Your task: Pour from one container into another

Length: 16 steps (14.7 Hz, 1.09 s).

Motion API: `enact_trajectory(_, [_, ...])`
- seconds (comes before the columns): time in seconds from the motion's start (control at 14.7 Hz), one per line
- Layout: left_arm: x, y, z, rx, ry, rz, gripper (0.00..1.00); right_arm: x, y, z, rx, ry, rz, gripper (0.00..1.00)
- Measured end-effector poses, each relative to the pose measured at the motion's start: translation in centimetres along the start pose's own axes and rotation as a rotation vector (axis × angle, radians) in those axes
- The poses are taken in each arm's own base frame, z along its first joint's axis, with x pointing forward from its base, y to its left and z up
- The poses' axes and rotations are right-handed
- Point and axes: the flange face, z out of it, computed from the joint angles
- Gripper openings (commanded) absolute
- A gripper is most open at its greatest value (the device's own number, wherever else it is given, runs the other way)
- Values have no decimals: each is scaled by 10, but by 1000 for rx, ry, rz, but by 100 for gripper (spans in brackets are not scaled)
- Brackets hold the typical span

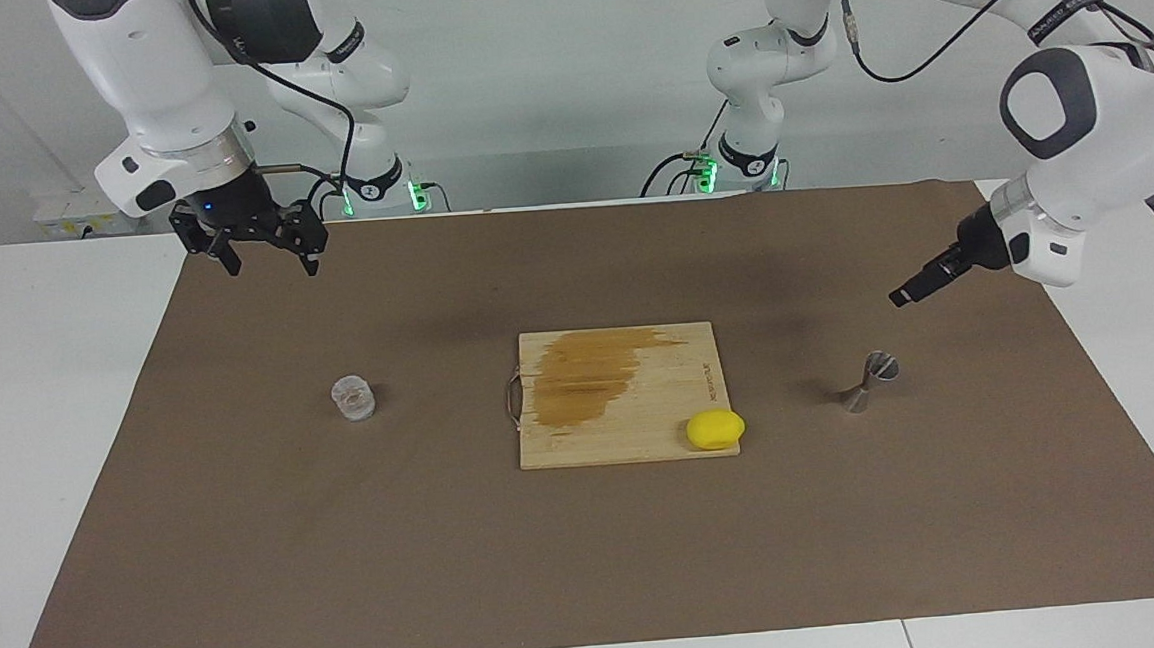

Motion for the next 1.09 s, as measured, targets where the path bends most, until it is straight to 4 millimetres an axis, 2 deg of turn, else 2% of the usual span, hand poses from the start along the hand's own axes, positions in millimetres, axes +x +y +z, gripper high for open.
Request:
enact_trajectory(0.14, [28, -10, 10, -91, -58, -143, 100, 0, 0, 0, 0, -1, 0, 99])
enact_trajectory(0.34, [64, -37, 13, -218, -141, -320, 100, 0, 0, 1, 0, -2, 0, 99])
enact_trajectory(0.47, [81, -59, 21, -302, -206, -418, 100, 0, 0, 1, 0, -2, 0, 99])
enact_trajectory(0.61, [92, -81, 39, -387, -266, -522, 100, 0, 0, 1, 0, -3, 0, 99])
enact_trajectory(0.81, [91, -113, 72, -548, -388, -680, 100, 0, 0, 2, -1, -4, 0, 99])
enact_trajectory(1.09, [64, -148, 104, -694, -528, -839, 100, 0, 0, 2, -1, -5, 0, 99])
